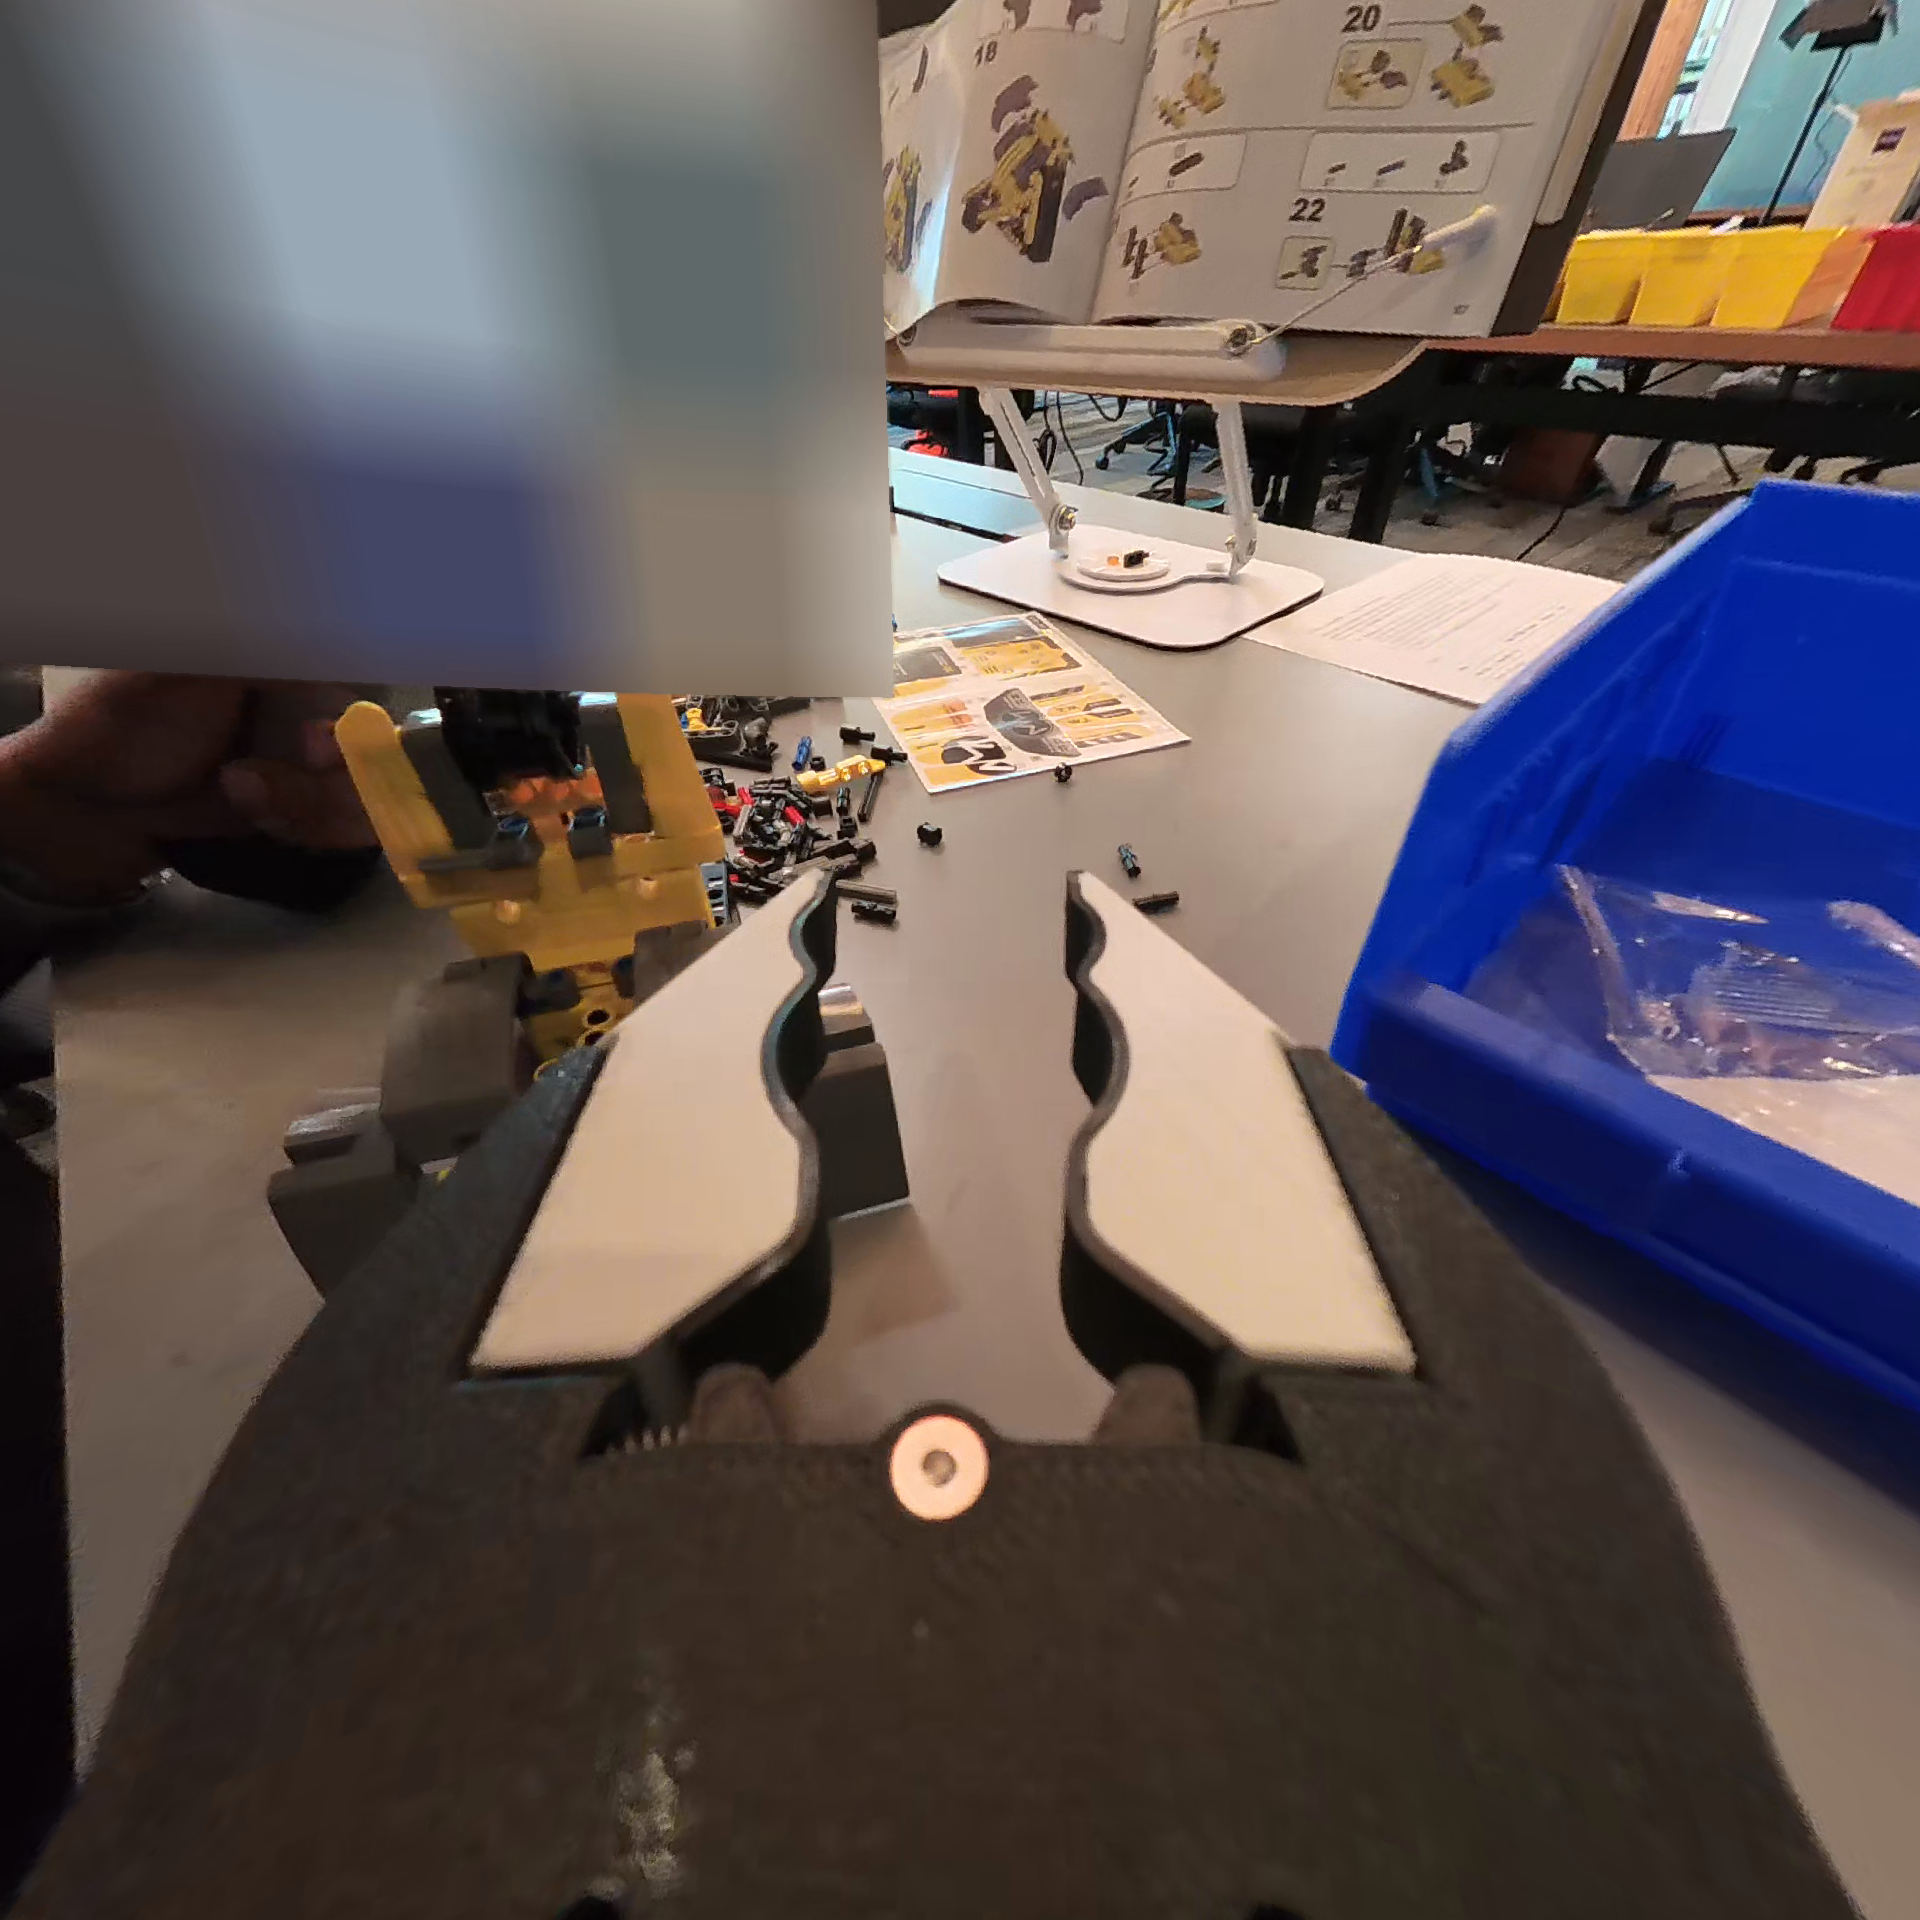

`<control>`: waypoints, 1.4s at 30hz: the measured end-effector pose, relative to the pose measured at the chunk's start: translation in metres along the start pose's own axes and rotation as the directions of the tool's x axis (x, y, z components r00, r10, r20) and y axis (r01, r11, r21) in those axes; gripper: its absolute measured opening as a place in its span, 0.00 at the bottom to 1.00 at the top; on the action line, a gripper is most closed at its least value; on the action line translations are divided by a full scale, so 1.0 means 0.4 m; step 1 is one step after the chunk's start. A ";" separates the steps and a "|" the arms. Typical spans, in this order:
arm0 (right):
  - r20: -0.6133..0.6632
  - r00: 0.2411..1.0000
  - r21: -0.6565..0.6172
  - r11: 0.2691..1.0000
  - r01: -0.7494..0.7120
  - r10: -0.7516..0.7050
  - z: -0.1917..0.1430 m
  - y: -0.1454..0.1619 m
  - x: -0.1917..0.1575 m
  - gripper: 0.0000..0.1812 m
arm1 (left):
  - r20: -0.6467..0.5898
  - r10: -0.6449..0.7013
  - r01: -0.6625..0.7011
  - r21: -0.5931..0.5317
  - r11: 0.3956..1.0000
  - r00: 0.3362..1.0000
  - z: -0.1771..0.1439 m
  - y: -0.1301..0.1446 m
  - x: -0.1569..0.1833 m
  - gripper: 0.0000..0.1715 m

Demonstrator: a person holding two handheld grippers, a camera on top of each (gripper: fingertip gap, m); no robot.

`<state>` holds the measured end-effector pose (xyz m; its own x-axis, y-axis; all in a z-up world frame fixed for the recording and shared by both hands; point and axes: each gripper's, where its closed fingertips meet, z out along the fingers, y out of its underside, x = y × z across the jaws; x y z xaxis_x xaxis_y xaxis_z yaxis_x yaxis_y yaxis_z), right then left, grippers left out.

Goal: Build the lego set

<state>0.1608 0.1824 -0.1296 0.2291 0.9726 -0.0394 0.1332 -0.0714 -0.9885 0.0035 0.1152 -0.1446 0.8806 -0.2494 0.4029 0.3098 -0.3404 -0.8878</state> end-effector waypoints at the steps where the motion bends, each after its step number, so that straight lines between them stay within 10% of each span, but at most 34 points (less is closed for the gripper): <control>1: -0.002 1.000 0.005 1.000 0.001 -0.001 -0.001 -0.001 0.000 0.24 | -0.001 -0.002 0.002 -0.002 1.000 1.000 0.001 0.001 0.000 0.28; 42: -0.110 0.984 0.051 0.990 -0.135 0.140 -0.045 -0.002 0.043 0.21 | -0.092 0.051 -0.051 0.007 0.999 0.994 -0.009 0.006 0.051 0.28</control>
<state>0.1821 0.1953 -0.1268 0.3502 0.9228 -0.1609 0.0521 -0.1907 -0.9803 0.0210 0.1062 -0.1376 0.8584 -0.3492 0.3758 0.2672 -0.3209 -0.9086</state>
